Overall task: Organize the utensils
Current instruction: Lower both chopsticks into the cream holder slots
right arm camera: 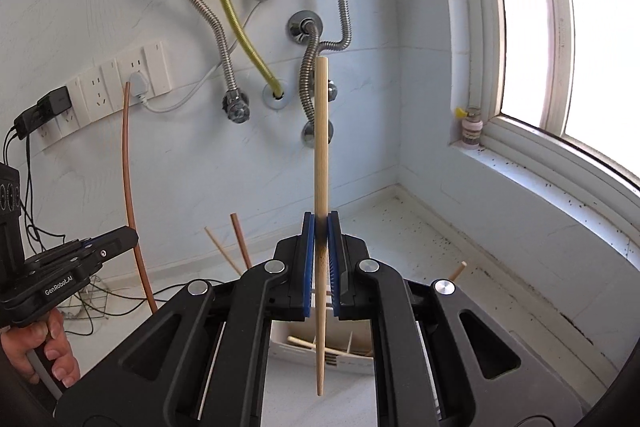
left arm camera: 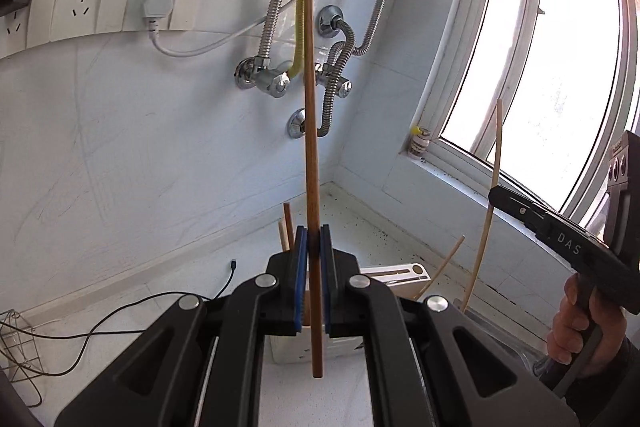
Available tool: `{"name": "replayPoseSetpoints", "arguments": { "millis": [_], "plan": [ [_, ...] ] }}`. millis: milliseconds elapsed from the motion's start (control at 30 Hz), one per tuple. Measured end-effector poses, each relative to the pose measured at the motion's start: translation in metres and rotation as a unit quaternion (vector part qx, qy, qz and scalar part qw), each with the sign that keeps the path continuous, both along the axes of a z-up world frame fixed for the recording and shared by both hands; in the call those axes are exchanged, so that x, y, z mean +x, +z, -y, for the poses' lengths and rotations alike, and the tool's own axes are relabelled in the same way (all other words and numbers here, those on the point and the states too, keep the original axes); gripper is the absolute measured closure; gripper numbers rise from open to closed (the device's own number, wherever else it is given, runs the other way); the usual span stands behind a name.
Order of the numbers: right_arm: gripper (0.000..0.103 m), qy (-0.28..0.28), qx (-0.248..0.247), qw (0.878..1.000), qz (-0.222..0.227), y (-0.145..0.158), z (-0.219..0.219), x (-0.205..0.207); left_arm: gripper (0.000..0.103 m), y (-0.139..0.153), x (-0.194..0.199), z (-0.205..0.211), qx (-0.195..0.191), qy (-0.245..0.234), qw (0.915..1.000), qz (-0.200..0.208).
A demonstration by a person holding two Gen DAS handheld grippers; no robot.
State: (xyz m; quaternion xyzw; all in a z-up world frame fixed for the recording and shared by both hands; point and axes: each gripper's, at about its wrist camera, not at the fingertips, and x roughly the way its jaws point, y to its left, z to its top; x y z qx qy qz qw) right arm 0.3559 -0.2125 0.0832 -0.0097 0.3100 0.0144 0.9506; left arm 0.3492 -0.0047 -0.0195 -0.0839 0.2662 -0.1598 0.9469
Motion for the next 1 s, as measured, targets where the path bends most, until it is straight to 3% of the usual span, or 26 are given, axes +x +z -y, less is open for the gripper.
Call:
{"name": "replayPoseSetpoints", "arguments": {
  "millis": [333, 500, 1000],
  "plan": [
    [0.097, -0.040, 0.014, 0.999, 0.027, -0.022, 0.033, 0.017, 0.097, -0.009, 0.026, 0.023, -0.015, -0.015, 0.9971, 0.073],
    [0.097, -0.051, 0.036, 0.998, 0.026, -0.034, 0.048, 0.024, 0.097, -0.021, 0.039, 0.025, -0.039, -0.034, 0.9959, 0.074],
    [0.097, -0.079, 0.020, 0.996, 0.038, -0.060, 0.063, 0.030, 0.097, -0.051, 0.061, 0.026, -0.028, -0.036, 0.9970, 0.062]
  ]
}}
